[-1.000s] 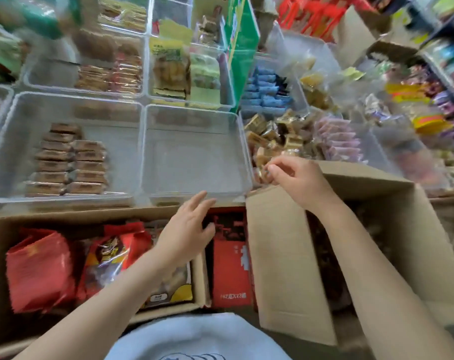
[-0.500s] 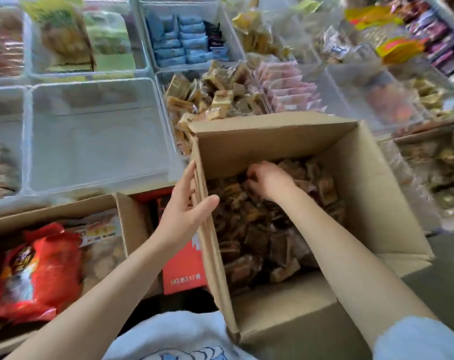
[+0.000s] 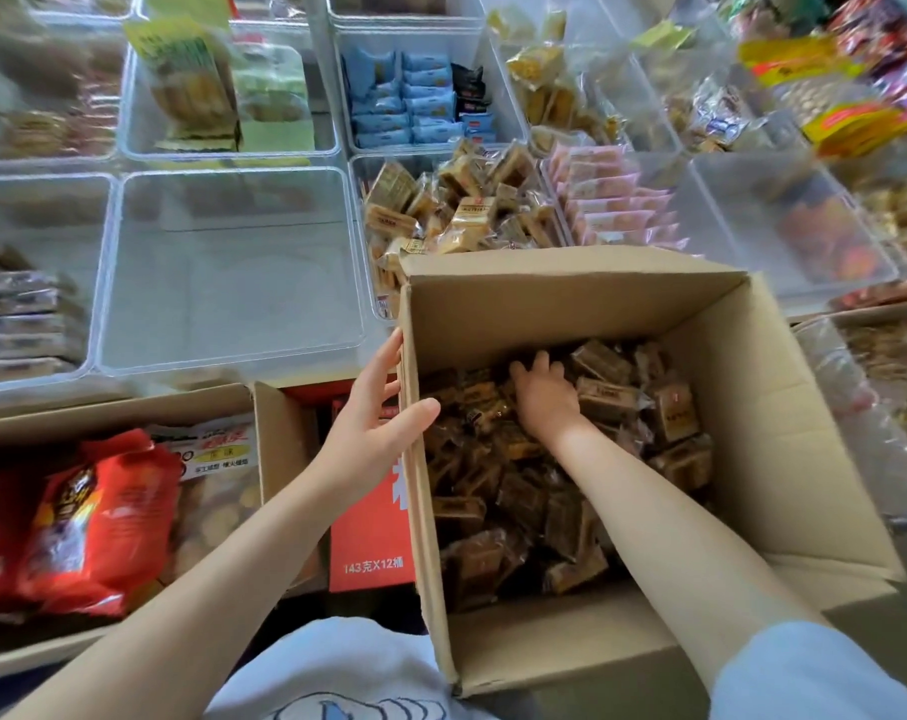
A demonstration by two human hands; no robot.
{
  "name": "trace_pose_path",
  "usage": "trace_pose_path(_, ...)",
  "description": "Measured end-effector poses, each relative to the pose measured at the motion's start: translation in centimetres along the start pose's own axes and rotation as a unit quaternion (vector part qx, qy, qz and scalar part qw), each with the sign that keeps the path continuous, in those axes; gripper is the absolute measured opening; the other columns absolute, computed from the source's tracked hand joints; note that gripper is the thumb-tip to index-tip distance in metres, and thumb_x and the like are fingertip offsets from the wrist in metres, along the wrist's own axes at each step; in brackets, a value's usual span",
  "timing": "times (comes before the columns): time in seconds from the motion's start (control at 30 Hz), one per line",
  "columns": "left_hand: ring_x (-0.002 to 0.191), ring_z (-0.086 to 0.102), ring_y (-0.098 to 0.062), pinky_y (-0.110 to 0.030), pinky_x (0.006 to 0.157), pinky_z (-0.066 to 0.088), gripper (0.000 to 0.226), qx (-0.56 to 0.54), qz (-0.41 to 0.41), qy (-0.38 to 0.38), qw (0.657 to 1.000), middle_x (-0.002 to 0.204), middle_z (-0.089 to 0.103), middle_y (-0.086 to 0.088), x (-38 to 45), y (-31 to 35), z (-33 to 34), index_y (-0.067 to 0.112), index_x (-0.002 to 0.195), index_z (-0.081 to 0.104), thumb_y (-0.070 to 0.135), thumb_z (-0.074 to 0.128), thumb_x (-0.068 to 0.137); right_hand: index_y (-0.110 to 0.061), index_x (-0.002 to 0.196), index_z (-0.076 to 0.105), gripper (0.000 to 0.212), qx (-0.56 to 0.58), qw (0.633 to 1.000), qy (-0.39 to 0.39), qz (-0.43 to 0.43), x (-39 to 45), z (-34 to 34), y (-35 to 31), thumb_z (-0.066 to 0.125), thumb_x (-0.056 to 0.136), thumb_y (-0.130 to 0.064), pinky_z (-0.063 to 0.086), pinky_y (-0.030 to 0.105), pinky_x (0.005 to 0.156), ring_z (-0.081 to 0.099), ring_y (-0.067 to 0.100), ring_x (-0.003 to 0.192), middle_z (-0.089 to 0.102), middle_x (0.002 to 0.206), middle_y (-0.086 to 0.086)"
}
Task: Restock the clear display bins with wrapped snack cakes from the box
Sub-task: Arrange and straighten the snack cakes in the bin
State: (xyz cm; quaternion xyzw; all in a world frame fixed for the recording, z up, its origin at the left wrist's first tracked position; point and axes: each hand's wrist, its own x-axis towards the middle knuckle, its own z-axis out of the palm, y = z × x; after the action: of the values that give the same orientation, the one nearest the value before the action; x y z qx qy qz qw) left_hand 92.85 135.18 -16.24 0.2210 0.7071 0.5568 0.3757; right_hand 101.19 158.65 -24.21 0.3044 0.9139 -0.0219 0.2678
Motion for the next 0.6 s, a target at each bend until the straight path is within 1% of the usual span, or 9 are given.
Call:
trace_pose_path(0.1, 0.140, 0.037, -0.007, -0.016, 0.090, 0.035, 0.081, -0.001, -0.003, -0.002, 1.000, 0.159, 0.028, 0.023, -0.1, 0.1, -0.2, 0.054, 0.153, 0.019, 0.051, 0.060, 0.083, -0.016, 0.145, 0.037, 0.050, 0.069, 0.998, 0.004, -0.005, -0.5, -0.9, 0.5, 0.052, 0.097, -0.009, 0.045, 0.046, 0.098, 0.045, 0.040, 0.125, 0.040, 0.141, 0.020)
trace_pose_path(0.17, 0.139, 0.035, -0.007, -0.015, 0.089, 0.034, 0.083, 0.002, -0.002, -0.010, 1.000, 0.161, 0.026, 0.021, 0.0, 0.2, -0.3, 0.053, 0.154, 0.018, 0.052, 0.060, 0.082, -0.017, 0.136, 0.047, 0.041, 0.190, 0.982, 0.014, -0.015, -1.2, -2.9, 1.0, 0.056, 0.096, -0.012, 0.049, 0.041, 0.093, 0.055, 0.035, 0.116, 0.051, 0.129, 0.012)
trace_pose_path(0.2, 0.140, 0.035, -0.008, -0.015, 0.089, 0.034, 0.083, 0.001, -0.003, -0.013, 1.000, 0.161, 0.025, 0.020, 0.0, 0.1, -0.3, 0.053, 0.154, 0.018, 0.052, 0.061, 0.082, -0.019, 0.129, 0.054, 0.035, 0.271, 0.962, 0.026, -0.022, -1.9, -4.3, 1.2, 0.059, 0.095, -0.013, 0.051, 0.037, 0.090, 0.058, 0.031, 0.112, 0.056, 0.122, 0.007)
trace_pose_path(0.27, 0.142, 0.034, -0.010, -0.022, 0.096, 0.035, 0.085, -0.001, -0.008, -0.021, 1.000, 0.162, 0.025, 0.020, 0.2, 0.1, -0.6, 0.053, 0.154, 0.018, 0.053, 0.063, 0.082, -0.020, 0.118, 0.063, 0.027, 0.439, 0.896, 0.056, -0.043, -3.9, -7.3, 1.1, 0.064, 0.092, -0.013, 0.051, 0.029, 0.087, 0.063, 0.021, 0.108, 0.064, 0.116, 0.000)
trace_pose_path(0.33, 0.144, 0.034, -0.012, -0.028, 0.101, 0.036, 0.086, 0.011, -0.009, -0.033, 0.999, 0.162, 0.026, 0.018, 0.2, 0.4, -1.0, 0.051, 0.154, 0.019, 0.055, 0.070, 0.084, -0.017, 0.118, 0.063, 0.028, 0.620, 0.779, 0.032, -0.084, -6.3, -10.3, 0.6, 0.063, 0.093, -0.006, 0.056, 0.034, 0.090, 0.067, 0.021, 0.107, 0.069, 0.114, 0.005)
trace_pose_path(0.4, 0.140, 0.040, -0.009, -0.018, 0.094, 0.044, 0.087, 0.037, 0.012, -0.022, 0.999, 0.157, 0.035, 0.014, 0.1, 1.2, -1.6, 0.045, 0.154, 0.025, 0.056, 0.072, 0.082, -0.012, 0.125, 0.059, 0.032, 0.736, 0.663, -0.009, -0.136, -8.1, -12.7, -0.3, 0.060, 0.094, -0.001, 0.057, 0.041, 0.092, 0.067, 0.026, 0.109, 0.069, 0.116, 0.012)
trace_pose_path(0.43, 0.135, 0.046, -0.005, -0.012, 0.086, 0.047, 0.087, 0.041, 0.028, -0.003, 0.999, 0.150, 0.044, 0.013, -0.1, 1.8, -2.1, 0.040, 0.152, 0.032, 0.059, 0.074, 0.078, -0.011, 0.128, 0.056, 0.035, 0.760, 0.630, -0.020, -0.161, -8.7, -13.6, -0.9, 0.059, 0.094, 0.000, 0.056, 0.041, 0.091, 0.066, 0.027, 0.109, 0.068, 0.115, 0.012)
trace_pose_path(0.5, 0.117, 0.058, -0.003, -0.012, 0.080, 0.051, 0.079, 0.009, 0.051, 0.031, 0.998, 0.128, 0.062, 0.012, -0.6, 3.4, -3.6, 0.035, 0.140, 0.048, 0.065, 0.077, 0.073, -0.014, 0.132, 0.053, 0.042, 0.778, 0.594, -0.032, -0.202, -9.7, -15.3, -2.8, 0.059, 0.094, 0.002, 0.055, 0.039, 0.088, 0.065, 0.026, 0.108, 0.067, 0.112, 0.011)
trace_pose_path(0.6, 0.098, 0.072, -0.016, -0.030, 0.078, 0.060, 0.060, -0.143, 0.020, 0.017, 0.989, 0.108, 0.074, 0.001, -0.7, 5.5, -6.6, 0.023, 0.121, 0.059, 0.049, 0.082, 0.072, -0.019, 0.137, 0.051, 0.051, 0.777, 0.580, -0.050, -0.240, -10.4, -16.6, -7.0, 0.060, 0.091, 0.003, 0.054, 0.044, 0.092, 0.062, 0.030, 0.110, 0.061, 0.115, 0.018)
